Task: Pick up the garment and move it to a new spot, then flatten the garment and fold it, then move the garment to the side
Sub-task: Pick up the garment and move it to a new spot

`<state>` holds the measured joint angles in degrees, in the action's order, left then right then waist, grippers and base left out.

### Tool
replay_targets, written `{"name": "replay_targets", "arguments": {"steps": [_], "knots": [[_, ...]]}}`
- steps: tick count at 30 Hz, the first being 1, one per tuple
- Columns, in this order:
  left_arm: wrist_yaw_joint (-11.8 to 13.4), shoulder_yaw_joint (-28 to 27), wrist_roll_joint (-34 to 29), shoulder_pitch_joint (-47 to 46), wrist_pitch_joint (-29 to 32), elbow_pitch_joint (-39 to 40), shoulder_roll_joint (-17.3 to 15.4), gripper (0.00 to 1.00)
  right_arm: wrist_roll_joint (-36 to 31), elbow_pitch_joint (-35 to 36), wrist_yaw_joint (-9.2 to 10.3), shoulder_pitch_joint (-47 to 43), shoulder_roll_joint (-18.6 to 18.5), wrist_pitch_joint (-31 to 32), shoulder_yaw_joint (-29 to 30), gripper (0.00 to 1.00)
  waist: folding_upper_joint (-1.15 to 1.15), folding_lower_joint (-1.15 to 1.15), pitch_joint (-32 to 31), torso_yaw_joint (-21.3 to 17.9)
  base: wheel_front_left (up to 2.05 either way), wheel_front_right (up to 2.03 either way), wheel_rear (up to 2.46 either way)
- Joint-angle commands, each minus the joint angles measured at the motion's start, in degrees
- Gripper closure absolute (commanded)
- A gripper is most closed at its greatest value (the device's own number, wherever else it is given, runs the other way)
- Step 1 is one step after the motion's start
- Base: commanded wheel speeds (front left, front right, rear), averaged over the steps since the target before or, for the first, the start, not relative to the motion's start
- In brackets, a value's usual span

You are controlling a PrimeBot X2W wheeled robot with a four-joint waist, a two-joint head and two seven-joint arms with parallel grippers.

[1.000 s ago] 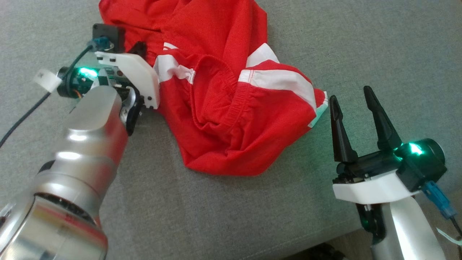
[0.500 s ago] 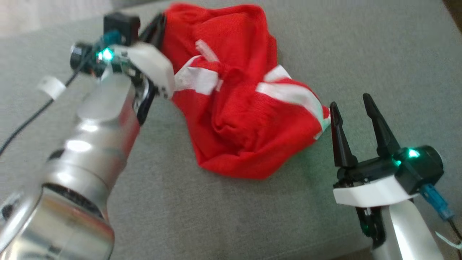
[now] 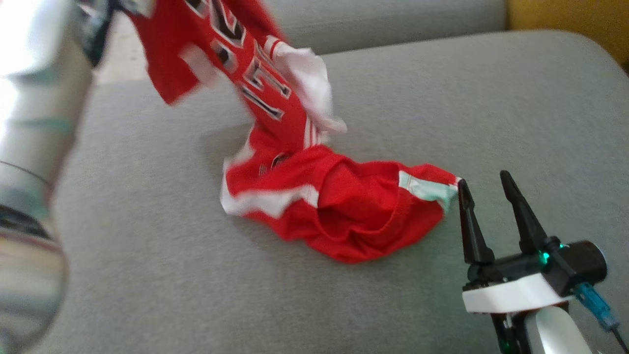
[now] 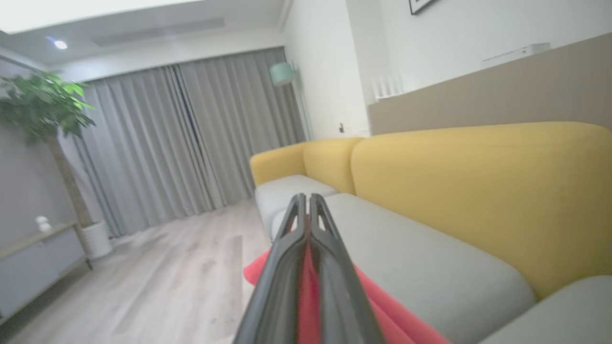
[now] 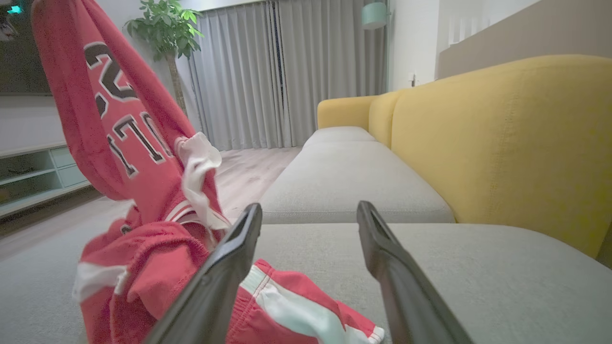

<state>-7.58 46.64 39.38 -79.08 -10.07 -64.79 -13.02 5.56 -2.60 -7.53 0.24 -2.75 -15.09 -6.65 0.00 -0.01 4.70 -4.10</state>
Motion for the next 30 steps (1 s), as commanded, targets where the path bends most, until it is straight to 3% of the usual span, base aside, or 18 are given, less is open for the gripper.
{"name": "replay_targets", "arguments": {"steps": [1, 9, 14, 23, 30], "knots": [[0.3, -0.7, -0.7, -5.2, 0.1, 1.2, -3.9, 1.0, 0.4, 2.1, 0.04, 0.5, -0.1, 0.1, -0.8, 0.0, 0.0, 0.01, -1.6, 2.9, 0.0, 0.0, 0.0], [1.8, -1.3, -1.8, -9.1, 0.4, 0.6, -13.8, 1.0, -0.4, 2.3, 0.04, -0.7, -0.1, 0.1, -0.2, 0.0, 0.0, 0.01, -1.1, 9.5, 0.0, 0.0, 0.0], [2.9, -1.7, -1.7, -8.6, 0.4, 0.4, -17.3, 1.0, -1.1, 2.5, 0.04, -0.7, -0.1, 0.1, 0.0, 0.0, 0.0, 0.01, -0.4, 13.0, 0.0, 0.0, 0.0], [2.3, -3.6, 2.5, 0.9, -0.7, -1.1, -18.9, 1.0, -2.8, 2.8, 0.04, 0.2, -0.1, 0.1, -0.3, 0.0, 0.0, 0.01, 2.3, 17.6, 0.0, 0.0, 0.0], [1.9, -5.3, 6.4, 10.4, -1.3, -3.2, -18.1, 1.0, -3.7, 2.9, 0.04, 1.2, -0.1, 0.1, -0.8, 0.0, 0.0, 0.01, 4.3, 17.9, 0.0, 0.0, 0.0]]}}
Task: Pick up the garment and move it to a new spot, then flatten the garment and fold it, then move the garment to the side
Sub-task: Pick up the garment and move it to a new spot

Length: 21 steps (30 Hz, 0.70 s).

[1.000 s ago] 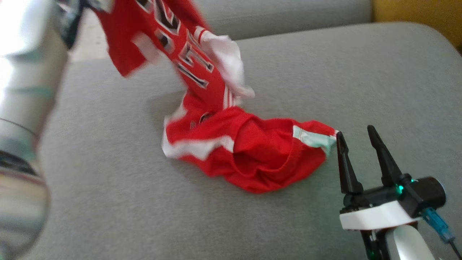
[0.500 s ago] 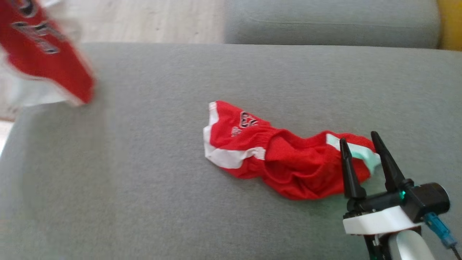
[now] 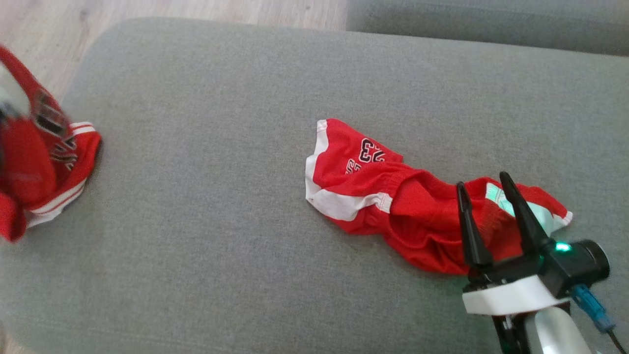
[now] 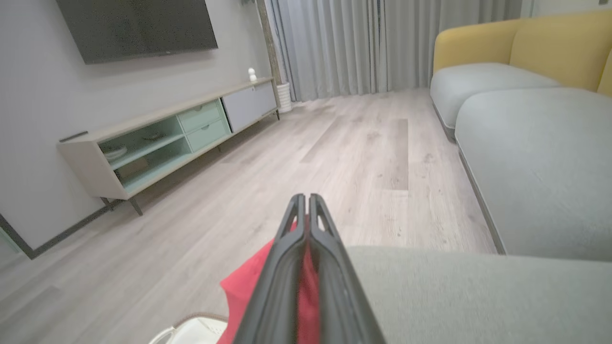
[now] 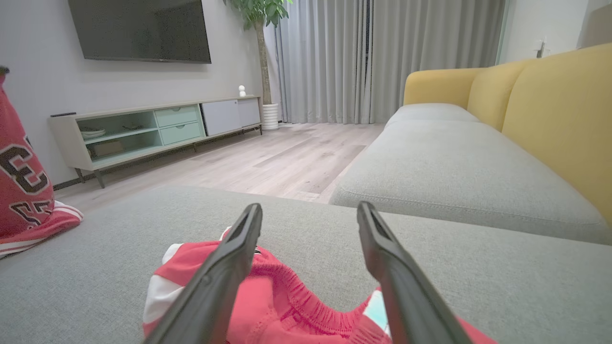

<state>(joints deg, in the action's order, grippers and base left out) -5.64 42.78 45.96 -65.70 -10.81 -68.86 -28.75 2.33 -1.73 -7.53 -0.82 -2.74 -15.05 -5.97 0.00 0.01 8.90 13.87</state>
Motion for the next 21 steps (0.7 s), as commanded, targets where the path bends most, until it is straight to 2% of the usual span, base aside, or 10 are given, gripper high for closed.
{"name": "replay_targets", "arguments": {"steps": [1, 8, 15, 16, 17, 21], "knots": [[-0.2, -1.7, 0.4, -0.9, -0.8, 0.4, -2.1, 1.0, -0.5, 2.0, 0.04, 2.4, -0.2, 0.0, -1.7, 0.0, 0.0, -0.01, 0.4, -0.2, 0.0, 0.0, 0.0], [-1.1, -3.6, 5.1, 13.3, -2.8, -0.8, 2.2, 1.0, -0.5, 1.4, 0.04, 2.0, -0.5, 0.0, -2.0, 0.0, 0.0, -0.01, 0.1, -1.7, 0.0, 0.0, 0.0], [-1.4, -4.7, 7.2, 21.9, -3.9, 0.0, 6.9, 1.0, -0.2, 0.7, 0.04, 1.0, -0.5, 0.0, -2.1, 0.0, 0.0, -0.01, -2.3, -3.0, 0.0, 0.0, 0.0], [-1.4, -4.5, 6.8, 22.4, -4.0, 0.2, 7.3, 0.78, -0.1, 0.5, 0.04, 0.8, -0.5, 0.0, -2.1, 0.0, 0.0, -0.01, -2.7, -3.2, 0.0, 0.0, 0.0], [-1.1, -4.2, 6.3, 22.6, -4.1, 0.6, 7.6, 0.0, 0.0, 0.3, 0.04, 0.7, -0.4, 0.0, -2.1, 0.0, 0.0, -0.01, -3.3, -3.4, 0.0, 0.0, 0.0], [2.2, -6.3, 2.9, 23.0, -4.2, 7.1, 7.3, 0.0, 0.5, -0.1, 0.04, 0.1, -0.3, 0.0, -2.1, 0.0, 0.0, -0.01, -5.6, -4.1, 0.0, 0.0, 0.0]]}}
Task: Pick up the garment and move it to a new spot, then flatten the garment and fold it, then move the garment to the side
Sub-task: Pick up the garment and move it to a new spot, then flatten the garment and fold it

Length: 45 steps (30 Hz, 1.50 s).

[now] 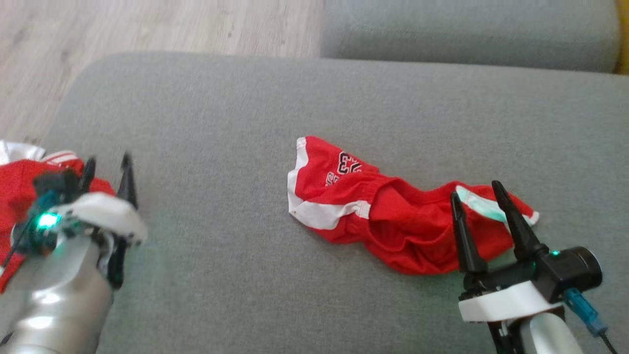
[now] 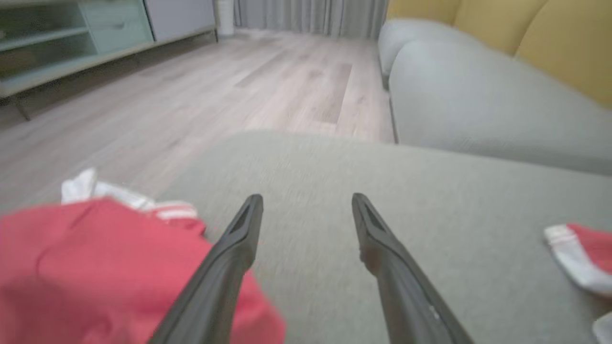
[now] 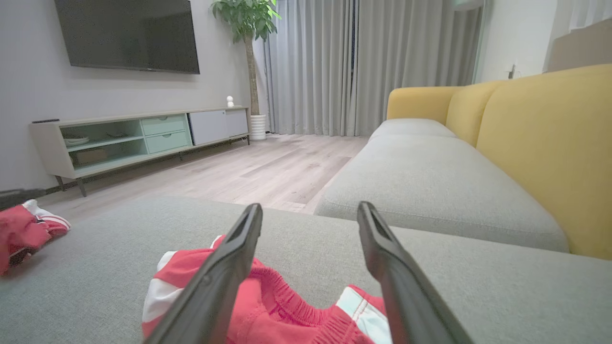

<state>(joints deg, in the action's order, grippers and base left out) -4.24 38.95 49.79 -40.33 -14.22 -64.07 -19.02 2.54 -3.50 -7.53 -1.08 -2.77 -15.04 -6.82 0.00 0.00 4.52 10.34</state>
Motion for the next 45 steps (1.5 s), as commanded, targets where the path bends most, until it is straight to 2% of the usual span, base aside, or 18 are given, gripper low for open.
{"name": "replay_targets", "arguments": {"steps": [1, 8, 11, 16, 20, 27, 34, 45], "knots": [[1.9, -3.3, -2.3, -1.8, -0.8, 5.1, -2.6, 0.0, 0.5, 1.6, 0.04, 0.2, -0.2, 0.0, -1.3, 0.0, 0.0, 0.0, -1.9, -1.0, 0.0, 0.0, 0.0], [9.6, -14.0, -11.4, 11.4, -0.8, 28.6, -1.9, 0.0, 3.3, 0.0, 0.04, -1.0, -0.1, 0.0, -2.1, 0.0, 0.0, 0.0, -6.2, -5.2, 0.0, 0.0, 0.0], [12.0, -17.5, -15.9, 19.4, -0.8, 39.3, 0.6, 0.0, 2.8, -0.8, 0.04, -1.4, -0.1, 0.0, -2.0, 0.0, 0.0, 0.0, -7.0, -6.4, 0.0, 0.0, 0.0], [13.6, -20.0, -23.4, 31.3, -0.8, 51.8, 5.9, 0.0, 0.2, -2.4, 0.04, -2.7, -0.1, 0.0, -2.8, 0.0, 0.0, 0.0, -8.4, -7.7, 0.0, 0.0, 0.0], [13.6, -21.6, -28.7, 39.6, -0.8, 58.5, 10.3, 0.0, 0.5, -3.5, 0.04, -4.3, -0.1, 0.0, -2.2, 0.0, 0.0, 0.0, -10.0, -8.4, 0.0, 0.0, 0.0], [11.5, -23.9, -32.7, 48.2, -0.8, 62.1, 14.3, 0.0, 0.1, -4.5, 0.04, -6.2, -0.1, 0.0, -2.2, 0.0, 0.0, 0.0, -11.8, -8.7, 0.0, 0.0, 0.0], [9.3, -25.9, -36.8, 50.6, -0.8, 61.3, 15.5, 0.0, 2.3, -4.3, 0.04, -7.6, -0.1, 0.0, -1.4, 0.0, 0.0, 0.0, -12.2, -8.8, 0.0, 0.0, 0.0], [8.4, -26.8, -40.3, 50.8, -0.8, 60.8, 16.1, 0.0, 2.4, -4.7, 0.04, -8.1, -0.1, 0.0, -1.1, 0.0, 0.0, 0.0, -11.7, -9.8, 0.0, 0.0, 0.0]]}}
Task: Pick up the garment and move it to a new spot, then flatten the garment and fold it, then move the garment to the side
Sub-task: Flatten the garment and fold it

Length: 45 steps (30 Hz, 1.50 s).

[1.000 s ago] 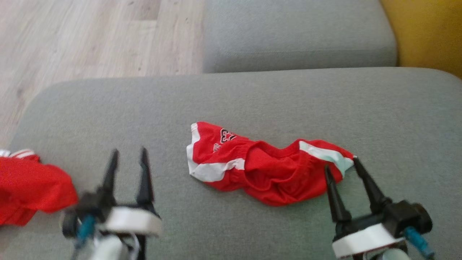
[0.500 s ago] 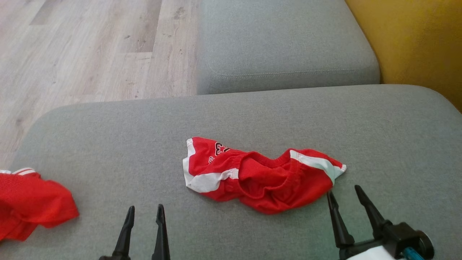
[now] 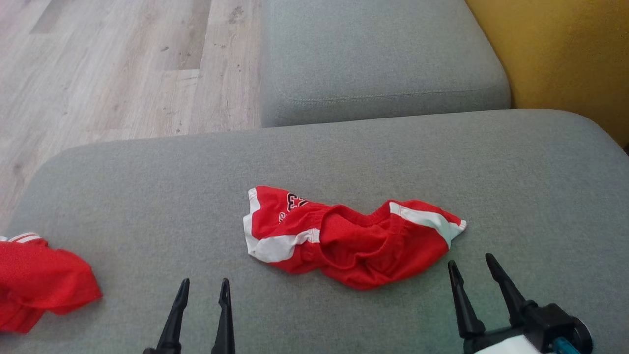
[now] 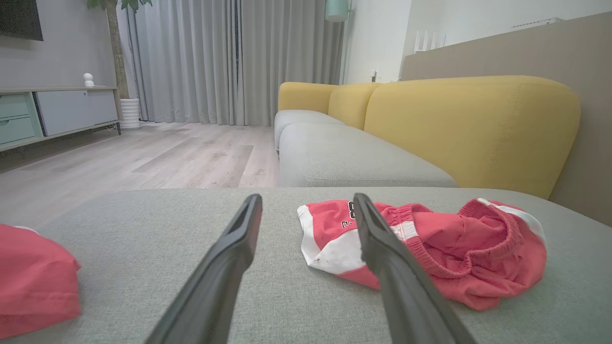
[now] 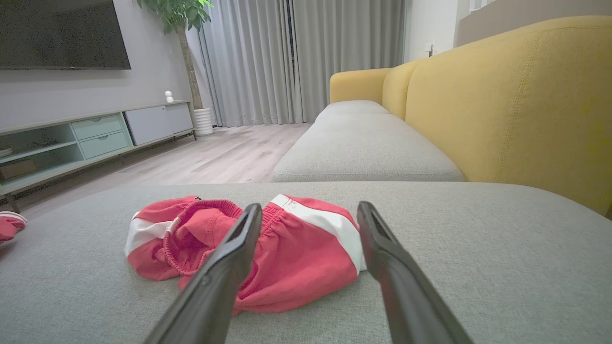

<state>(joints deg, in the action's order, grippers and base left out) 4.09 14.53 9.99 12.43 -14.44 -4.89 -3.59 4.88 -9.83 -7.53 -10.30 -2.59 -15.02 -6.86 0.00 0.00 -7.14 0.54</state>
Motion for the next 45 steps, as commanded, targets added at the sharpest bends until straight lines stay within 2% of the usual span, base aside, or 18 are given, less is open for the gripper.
{"name": "replay_targets", "arguments": {"steps": [1, 15, 20, 24, 30, 35, 40, 45], "knots": [[0.1, -2.4, -0.5, -2.0, -0.6, 1.6, 0.6, 0.0, 0.0, 1.6, 0.04, 1.1, -0.3, 0.0, -1.1, 0.0, 0.0, 0.0, 0.0, 0.0, 0.0, 0.0, 0.0], [0.2, -1.3, 0.9, -2.1, -0.6, 0.3, 0.7, 0.0, -0.3, 1.5, 0.04, 1.0, -0.3, 0.0, -1.9, 0.0, 0.0, 0.0, -0.1, -1.1, 0.0, 0.0, 0.0], [-0.2, -0.1, 4.3, -3.3, -0.6, -1.4, 0.7, 0.0, -0.5, 1.6, 0.04, 1.5, -0.3, 0.0, -2.9, 0.0, 0.0, 0.0, 0.8, -2.9, 0.0, 0.0, 0.0], [-1.3, 2.9, 6.4, -7.4, 0.0, -4.5, 0.7, 0.0, -0.9, 1.8, 0.04, 2.1, -0.3, 0.0, -3.9, 0.0, 0.0, 0.0, 2.3, -5.3, 0.0, 0.0, 0.0], [-4.1, 8.5, 11.2, -18.3, 9.7, -7.0, 0.7, 0.0, -1.5, 2.1, 0.04, 3.4, -0.3, 0.0, -5.4, 0.0, 0.0, 0.0, 6.3, -10.0, 0.0, 0.0, 0.0], [-6.2, 13.3, 22.0, -28.1, 20.8, -7.5, 0.7, 0.0, -1.5, 2.4, 0.04, 5.3, -0.3, 0.0, -7.0, 0.0, 0.0, 0.0, 10.4, -14.7, 0.0, 0.0, 0.0], [-5.6, 16.4, 29.6, -36.5, 27.5, -11.4, 0.7, 0.0, -1.4, 2.2, 0.04, 7.0, -0.3, 0.0, -8.0, 0.0, 0.0, 0.0, 13.4, -18.3, 0.0, 0.0, 0.0], [-4.6, 18.0, 29.0, -43.0, 30.4, -19.2, 0.6, 0.0, -0.8, 2.7, 0.04, 8.7, -0.3, 0.0, -8.1, 0.0, 0.0, 0.0, 16.0, -20.6, 0.0, 0.0, 0.0]]}}
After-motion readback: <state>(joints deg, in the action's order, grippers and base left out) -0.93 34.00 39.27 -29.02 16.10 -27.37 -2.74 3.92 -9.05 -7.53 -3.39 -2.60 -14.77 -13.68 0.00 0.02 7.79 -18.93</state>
